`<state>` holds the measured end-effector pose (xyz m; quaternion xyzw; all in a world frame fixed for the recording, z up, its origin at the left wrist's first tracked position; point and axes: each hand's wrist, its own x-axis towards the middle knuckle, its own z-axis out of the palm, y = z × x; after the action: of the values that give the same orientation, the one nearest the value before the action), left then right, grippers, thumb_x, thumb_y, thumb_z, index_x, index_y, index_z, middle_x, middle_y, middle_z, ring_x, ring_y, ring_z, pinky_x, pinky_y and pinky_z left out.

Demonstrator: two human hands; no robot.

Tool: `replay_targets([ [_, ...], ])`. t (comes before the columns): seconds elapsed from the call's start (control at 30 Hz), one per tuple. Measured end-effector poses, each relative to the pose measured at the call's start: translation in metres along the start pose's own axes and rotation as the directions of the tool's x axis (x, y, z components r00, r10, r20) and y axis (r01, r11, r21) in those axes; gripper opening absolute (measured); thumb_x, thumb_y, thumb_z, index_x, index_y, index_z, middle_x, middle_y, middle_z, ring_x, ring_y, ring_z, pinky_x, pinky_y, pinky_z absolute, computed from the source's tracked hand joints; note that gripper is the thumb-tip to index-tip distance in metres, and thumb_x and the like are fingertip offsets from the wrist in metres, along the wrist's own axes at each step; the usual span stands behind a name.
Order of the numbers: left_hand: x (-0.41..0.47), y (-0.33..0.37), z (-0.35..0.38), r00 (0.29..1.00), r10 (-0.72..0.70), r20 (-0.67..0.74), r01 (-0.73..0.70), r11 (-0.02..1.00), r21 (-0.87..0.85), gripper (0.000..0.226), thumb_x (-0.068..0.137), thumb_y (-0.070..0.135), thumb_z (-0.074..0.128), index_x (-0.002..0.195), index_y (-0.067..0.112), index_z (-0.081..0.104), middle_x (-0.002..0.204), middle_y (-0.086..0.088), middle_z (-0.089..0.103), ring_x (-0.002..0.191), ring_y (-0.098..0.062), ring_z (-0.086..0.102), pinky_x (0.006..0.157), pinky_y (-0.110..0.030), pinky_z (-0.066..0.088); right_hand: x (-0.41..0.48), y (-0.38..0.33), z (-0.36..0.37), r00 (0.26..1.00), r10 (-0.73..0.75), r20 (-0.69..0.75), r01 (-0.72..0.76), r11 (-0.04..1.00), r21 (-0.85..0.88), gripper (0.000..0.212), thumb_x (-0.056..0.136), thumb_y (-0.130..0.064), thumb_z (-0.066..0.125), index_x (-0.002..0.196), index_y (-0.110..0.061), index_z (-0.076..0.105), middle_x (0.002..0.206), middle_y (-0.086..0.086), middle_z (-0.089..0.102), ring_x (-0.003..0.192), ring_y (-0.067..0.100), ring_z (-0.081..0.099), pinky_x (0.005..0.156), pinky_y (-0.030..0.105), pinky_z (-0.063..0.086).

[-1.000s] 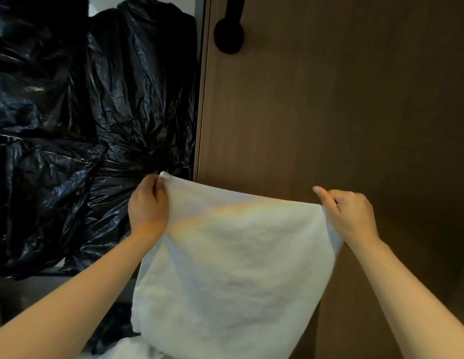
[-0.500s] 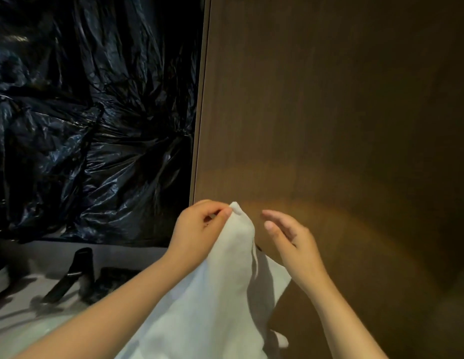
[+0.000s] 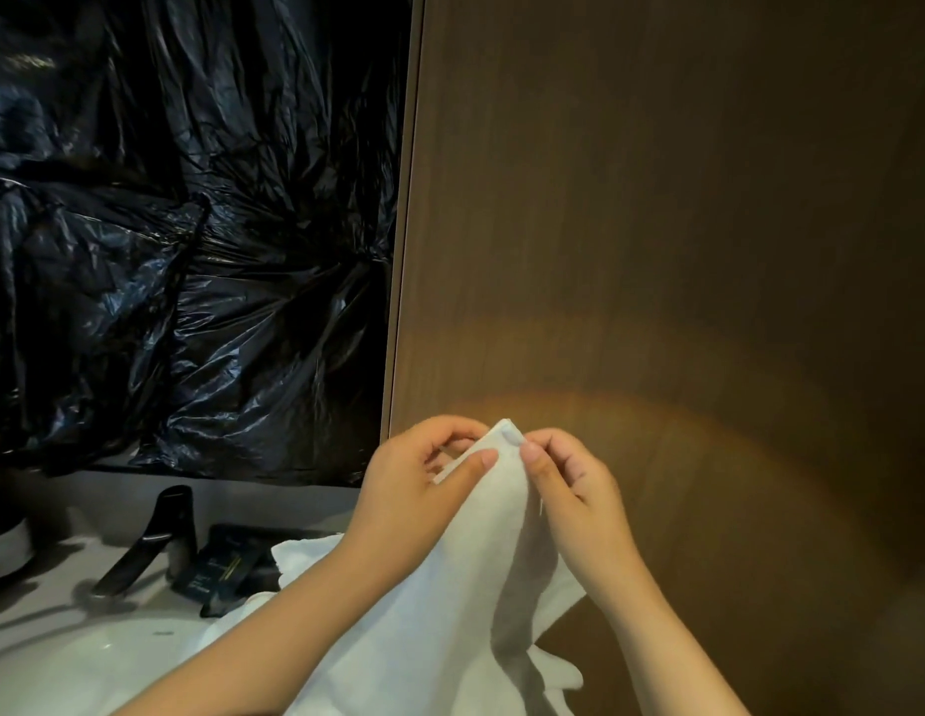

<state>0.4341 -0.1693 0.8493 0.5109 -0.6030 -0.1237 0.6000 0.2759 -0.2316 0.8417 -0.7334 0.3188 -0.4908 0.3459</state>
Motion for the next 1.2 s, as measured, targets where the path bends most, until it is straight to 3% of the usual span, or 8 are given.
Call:
replay_targets([
  [0.17,-0.012,-0.004,-0.006,0.998,-0.060,-0.011,0.059,0.998,-0.038,0.015,0.082,0.022,0.073,0.089,0.032,0.064,0.085,0.018,0.066,0.082,-0.007,0.064,0.072,-0.018,0.055,-0.002,-0.005,-0.002,1.000,0.012,-0.011,-0.012,1.000,0.003,0.025,0.089,-0.052,0.049,0.091,-0.033,0.065,0.087,-0.019,0.066,0.088,0.000,0.061,0.067,0.009,0.050],
  [0.27,-0.014,0.000,-0.005,0.999,-0.034,0.007,0.034,0.999,-0.040,0.015,0.083,0.019,0.072,0.088,0.031,0.065,0.085,0.018,0.065,0.083,-0.008,0.063,0.072,-0.017,0.054,-0.001,-0.009,-0.003,0.998,-0.027,0.052,0.027,1.000,0.001,0.018,0.094,-0.046,0.053,0.092,-0.036,0.068,0.088,-0.013,0.068,0.090,0.007,0.064,0.074,0.017,0.054],
  [0.5,-0.013,0.007,-0.007,0.997,-0.015,0.069,0.016,1.000,-0.018,0.013,0.084,0.023,0.072,0.088,0.030,0.062,0.084,0.018,0.063,0.080,-0.007,0.062,0.070,-0.014,0.052,0.004,-0.017,-0.008,0.995,-0.095,-0.039,0.093,0.995,-0.046,0.018,0.092,-0.044,0.051,0.089,-0.032,0.064,0.086,-0.014,0.064,0.087,0.007,0.062,0.070,0.011,0.050],
  [0.63,-0.014,0.002,-0.011,0.996,-0.022,0.089,0.017,0.998,0.057,0.006,0.083,0.035,0.069,0.082,0.030,0.065,0.079,0.018,0.064,0.076,-0.006,0.061,0.066,-0.017,0.051,0.009,-0.021,-0.016,0.987,-0.132,-0.088,0.126,0.990,-0.070,0.015,0.095,-0.040,0.052,0.090,-0.031,0.064,0.085,-0.016,0.064,0.087,0.006,0.061,0.068,0.009,0.048],
  [0.87,-0.014,-0.015,-0.017,0.977,-0.032,0.212,0.000,0.989,0.147,0.019,0.086,0.040,0.065,0.075,0.026,0.071,0.074,0.013,0.065,0.072,-0.008,0.061,0.065,-0.029,0.049,0.022,-0.031,-0.034,0.963,-0.190,-0.190,0.168,0.978,-0.122,0.016,0.096,-0.041,0.051,0.089,-0.031,0.063,0.084,-0.019,0.062,0.086,0.002,0.060,0.065,0.006,0.046],
  [1.07,-0.013,-0.032,-0.022,0.971,-0.091,0.219,0.031,0.965,0.259,0.038,0.089,0.042,0.060,0.076,0.009,0.071,0.073,-0.007,0.064,0.071,-0.015,0.058,0.072,-0.039,0.050,0.036,-0.038,-0.054,0.932,-0.271,-0.240,0.214,0.947,-0.238,0.019,0.100,-0.031,0.051,0.084,-0.028,0.062,0.080,-0.013,0.061,0.082,0.006,0.059,0.061,0.008,0.045],
  [1.2,-0.008,-0.039,-0.025,0.963,-0.114,0.243,0.043,0.959,0.280,0.035,0.089,0.046,0.056,0.079,0.019,0.075,0.074,0.002,0.065,0.072,-0.008,0.061,0.074,-0.034,0.053,0.043,-0.042,-0.062,0.914,-0.313,-0.258,0.237,0.928,-0.287,0.018,0.100,-0.029,0.052,0.084,-0.030,0.061,0.080,-0.019,0.061,0.083,0.001,0.059,0.064,0.005,0.045],
])
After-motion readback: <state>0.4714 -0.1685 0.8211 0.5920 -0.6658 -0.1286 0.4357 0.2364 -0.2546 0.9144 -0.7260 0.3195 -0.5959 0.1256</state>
